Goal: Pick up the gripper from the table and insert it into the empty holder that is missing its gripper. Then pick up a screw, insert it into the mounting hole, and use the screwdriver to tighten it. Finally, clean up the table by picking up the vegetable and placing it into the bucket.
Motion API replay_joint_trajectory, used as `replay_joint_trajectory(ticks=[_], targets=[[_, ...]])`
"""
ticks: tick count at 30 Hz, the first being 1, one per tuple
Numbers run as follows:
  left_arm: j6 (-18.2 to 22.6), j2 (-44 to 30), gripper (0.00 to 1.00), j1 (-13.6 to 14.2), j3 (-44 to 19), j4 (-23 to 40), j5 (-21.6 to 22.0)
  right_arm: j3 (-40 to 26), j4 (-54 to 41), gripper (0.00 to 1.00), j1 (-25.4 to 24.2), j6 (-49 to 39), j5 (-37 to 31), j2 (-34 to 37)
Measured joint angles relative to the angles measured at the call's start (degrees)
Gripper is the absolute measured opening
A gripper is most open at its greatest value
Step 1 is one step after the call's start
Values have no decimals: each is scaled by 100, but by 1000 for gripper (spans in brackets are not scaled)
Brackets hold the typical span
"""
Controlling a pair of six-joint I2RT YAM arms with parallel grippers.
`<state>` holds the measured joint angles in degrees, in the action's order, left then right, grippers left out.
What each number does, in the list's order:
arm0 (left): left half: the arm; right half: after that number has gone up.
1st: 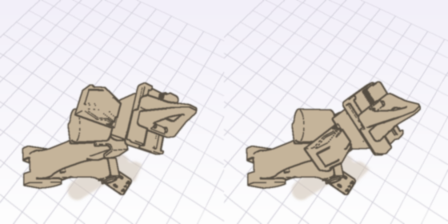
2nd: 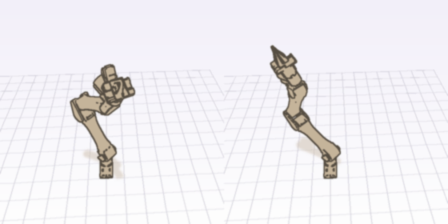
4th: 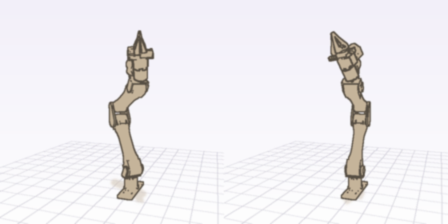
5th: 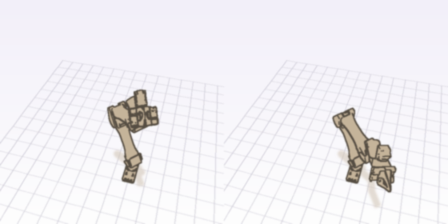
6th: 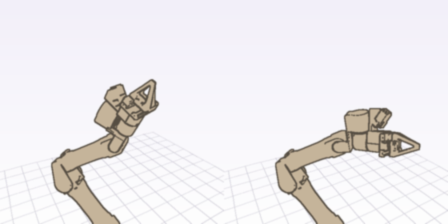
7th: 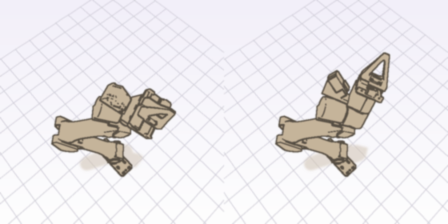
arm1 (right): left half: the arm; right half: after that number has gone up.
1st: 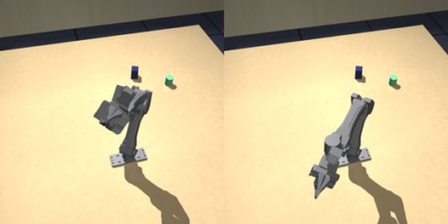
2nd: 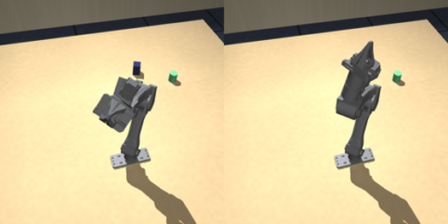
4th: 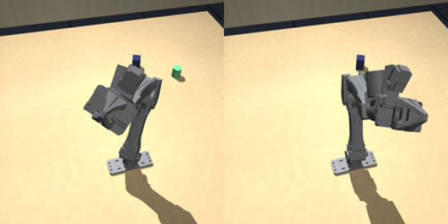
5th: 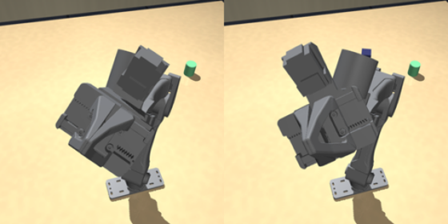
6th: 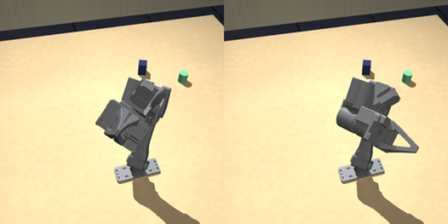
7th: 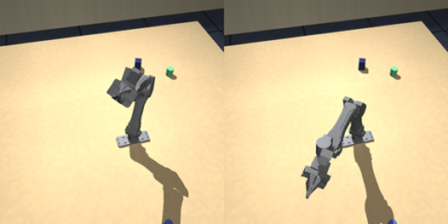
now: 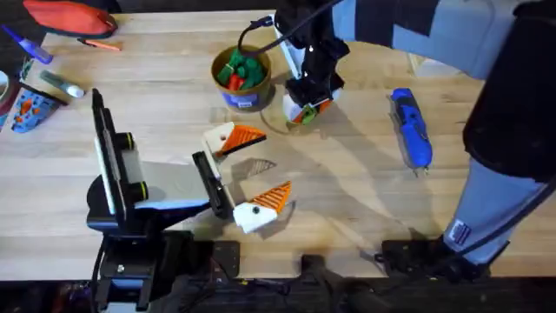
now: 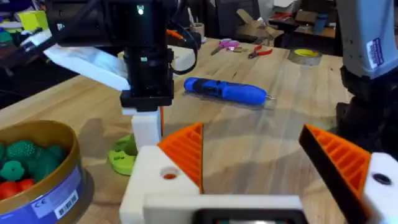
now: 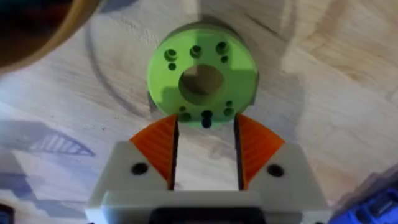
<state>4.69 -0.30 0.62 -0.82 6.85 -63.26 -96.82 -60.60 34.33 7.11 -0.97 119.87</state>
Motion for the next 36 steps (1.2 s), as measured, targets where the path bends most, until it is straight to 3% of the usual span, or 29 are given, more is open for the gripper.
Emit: replay_joint_trajectory(ticks=[20,28,36], targets=[[0,-2,986,0,0,0,0,11,162,105,-11,2,-182,-2],[0,-2,986,0,0,0,0,11,162,11,11,19,-227,-2],[0,0,986,0,0,0,0,11,160,8,17,17,-234,-3]])
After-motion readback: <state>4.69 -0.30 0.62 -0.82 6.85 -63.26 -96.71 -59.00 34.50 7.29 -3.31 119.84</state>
